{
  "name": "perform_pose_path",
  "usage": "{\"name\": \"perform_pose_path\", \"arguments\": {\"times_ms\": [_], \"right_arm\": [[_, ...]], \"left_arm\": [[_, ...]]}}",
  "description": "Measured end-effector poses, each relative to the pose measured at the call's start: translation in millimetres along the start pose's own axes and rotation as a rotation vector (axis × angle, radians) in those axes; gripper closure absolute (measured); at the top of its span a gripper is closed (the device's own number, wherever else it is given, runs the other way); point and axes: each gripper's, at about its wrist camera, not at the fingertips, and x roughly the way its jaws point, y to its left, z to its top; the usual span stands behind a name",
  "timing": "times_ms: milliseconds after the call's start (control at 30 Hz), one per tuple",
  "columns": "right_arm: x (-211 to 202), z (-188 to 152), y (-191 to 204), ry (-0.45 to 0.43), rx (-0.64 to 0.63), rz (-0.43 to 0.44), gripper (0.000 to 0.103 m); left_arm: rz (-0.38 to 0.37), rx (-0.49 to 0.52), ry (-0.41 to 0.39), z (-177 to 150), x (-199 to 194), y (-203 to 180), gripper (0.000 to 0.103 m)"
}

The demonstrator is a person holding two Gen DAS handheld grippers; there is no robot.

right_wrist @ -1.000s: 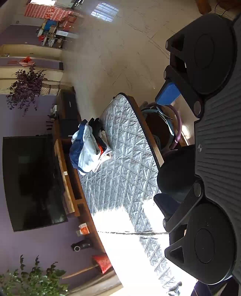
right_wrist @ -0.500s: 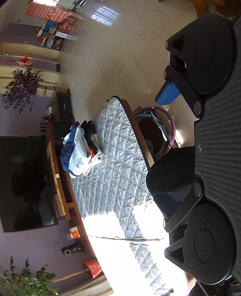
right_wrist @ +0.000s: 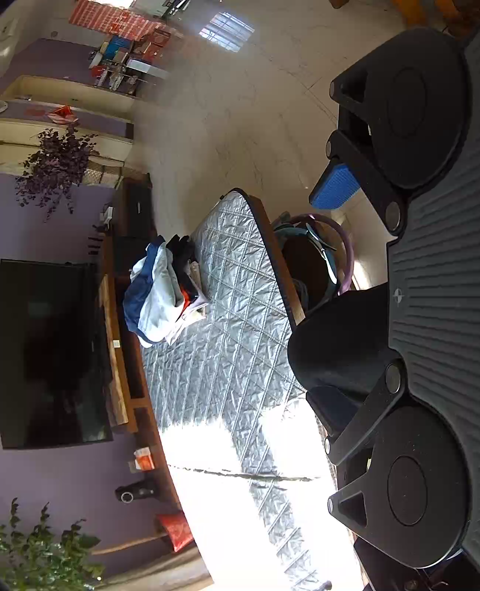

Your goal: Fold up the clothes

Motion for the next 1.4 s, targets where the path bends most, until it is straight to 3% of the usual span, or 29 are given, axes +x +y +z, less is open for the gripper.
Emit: {"name": "perform_pose_path", "arguments": {"times_ms": [133,433,1400], "right_arm": [[1.8,-1.9,0.2,0.005,-0.002,0.002,0.000],[2.6,-4.6,4.2,0.008,-0.019,0.005,0.000],[4.3,-10.3,10.8,0.023,-0.033,0.012,0.000]], "left_arm": [[-0.025,-0.071,-0.006,0.3,1.3,12.3,0.001],[0.035,0.012,0.015,-3.6,5.2,-2.6,0.001],[0.101,0.006,0.048,-4.0,10.2,1.2,0.001]]}}
